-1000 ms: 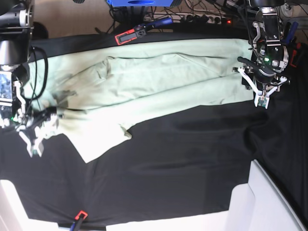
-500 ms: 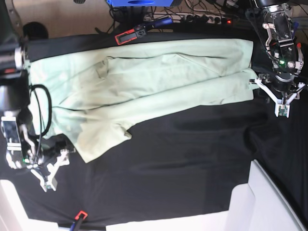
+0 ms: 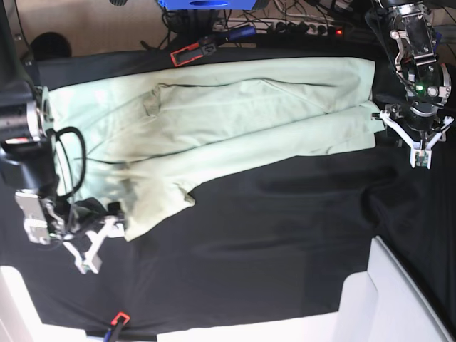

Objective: Fold the T-shirt properly
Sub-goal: 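Drag the right gripper's shirt end toward the robot, folding it over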

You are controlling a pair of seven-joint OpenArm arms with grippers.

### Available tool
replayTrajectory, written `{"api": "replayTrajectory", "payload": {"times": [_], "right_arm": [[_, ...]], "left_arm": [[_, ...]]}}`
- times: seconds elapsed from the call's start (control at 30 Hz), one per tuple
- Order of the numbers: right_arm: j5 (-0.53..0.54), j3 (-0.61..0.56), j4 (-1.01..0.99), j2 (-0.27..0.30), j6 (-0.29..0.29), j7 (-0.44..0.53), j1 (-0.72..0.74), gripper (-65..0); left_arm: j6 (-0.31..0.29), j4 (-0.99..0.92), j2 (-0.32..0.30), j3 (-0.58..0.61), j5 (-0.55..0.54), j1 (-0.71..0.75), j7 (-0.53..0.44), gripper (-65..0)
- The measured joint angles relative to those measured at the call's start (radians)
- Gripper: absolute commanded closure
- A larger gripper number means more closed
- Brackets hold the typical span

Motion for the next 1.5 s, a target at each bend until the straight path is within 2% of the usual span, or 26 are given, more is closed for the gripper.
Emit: {"api": "replayTrajectory", "payload": {"times": [0.1,0.33,0.6,0.97,1.03,1.07,1.17,1.27,1.3,1.5], "right_arm": [[-0.003,0.0,-0.086,-0.024,-0.004,0.082,0.022,-53.5],[-0.004,0.0,-0.132,-0.032,-0.006,0.149,0.026,-53.7],[-0.007,-0.004,-0.132,-0.03,-0.006,0.147,0.013,-53.1],[-0.008,-0.004,-0.13,-0.077,-0.013,0.165,0.003,-52.1],[-0.008,-0.004,-0.13,-0.08,-0.013,0.153,0.004,-47.6],[-0.008,-0.004,-0.13,-0.083,-0.014,0.148,0.005,-43.4],[-0.007,-0.004,-0.13,-0.095,-0.013,0.142,0.003,-26.4],[-0.006,-0.004,-0.13,-0.099,-0.003,0.132,-0.001,-4.1],[-0.008,-0.004,-0.13,-0.099,-0.003,0.132,-0.003,0.0],[-0.007,-0.004,-0.129,-0.099,-0.005,0.109,0.0,0.0]], "left_arm": [[0.0,0.0,-0.001,0.0,0.0,0.0,0.0,-32.4],[0.0,0.0,0.0,0.0,0.0,0.033,0.006,-32.2],[0.0,0.0,0.0,0.0,0.0,0.028,0.0,-32.1],[0.0,0.0,0.001,0.006,0.0,0.028,0.0,-32.1],[0.0,0.0,0.001,0.006,0.0,0.028,0.0,-32.1],[0.0,0.0,0.001,0.005,0.0,0.028,0.0,-32.1],[0.0,0.0,0.001,0.004,-0.001,0.028,0.0,-32.1],[0.0,0.0,0.001,0.004,0.0,0.028,0.0,-32.1],[0.0,0.0,0.001,0.005,0.0,0.028,0.0,-32.1],[0.0,0.0,0.001,0.005,0.0,0.028,0.0,-32.1]]}}
